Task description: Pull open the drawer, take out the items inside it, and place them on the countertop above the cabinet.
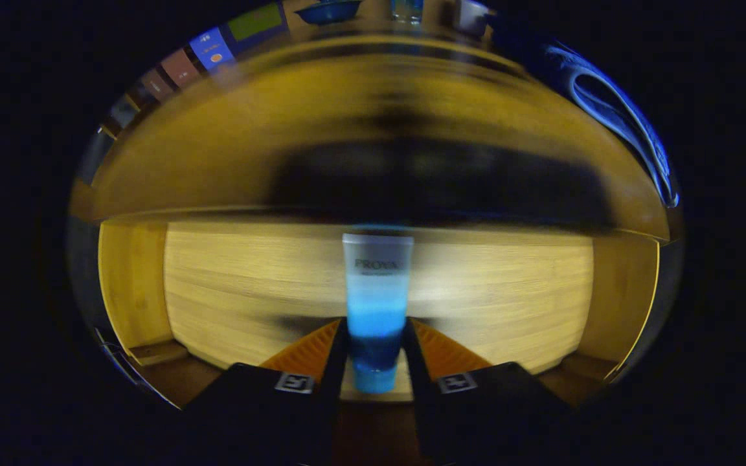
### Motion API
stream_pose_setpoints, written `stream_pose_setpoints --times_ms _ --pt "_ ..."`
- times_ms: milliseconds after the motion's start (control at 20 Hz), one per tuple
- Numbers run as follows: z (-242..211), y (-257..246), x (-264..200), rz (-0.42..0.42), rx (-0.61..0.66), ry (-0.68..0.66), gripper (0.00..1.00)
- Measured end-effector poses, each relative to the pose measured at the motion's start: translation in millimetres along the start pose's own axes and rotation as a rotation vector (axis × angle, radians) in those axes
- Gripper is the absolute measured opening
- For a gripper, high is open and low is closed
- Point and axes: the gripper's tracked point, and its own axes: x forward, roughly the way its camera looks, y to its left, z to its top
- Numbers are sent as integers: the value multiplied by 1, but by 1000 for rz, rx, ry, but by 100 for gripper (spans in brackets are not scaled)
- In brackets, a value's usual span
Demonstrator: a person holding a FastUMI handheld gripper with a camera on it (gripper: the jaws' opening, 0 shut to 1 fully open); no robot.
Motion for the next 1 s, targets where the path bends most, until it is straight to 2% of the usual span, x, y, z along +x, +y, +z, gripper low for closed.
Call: stream_pose_setpoints --times_ms 50,100,200,400,550,800,1000 --pt "4 1 10 24 -11 -3 53" --pt "4 -4 3 10 -28 -23 42" --pt "12 -9 -8 7 -58 -38 33" --pt "-8 13 -40 169 32 -43 33" --pt "-12 23 -75 255 62 -62 33" --pt "-4 28 -124 305 32 -121 33" --pt "26 35 -153 325 18 -158 33"
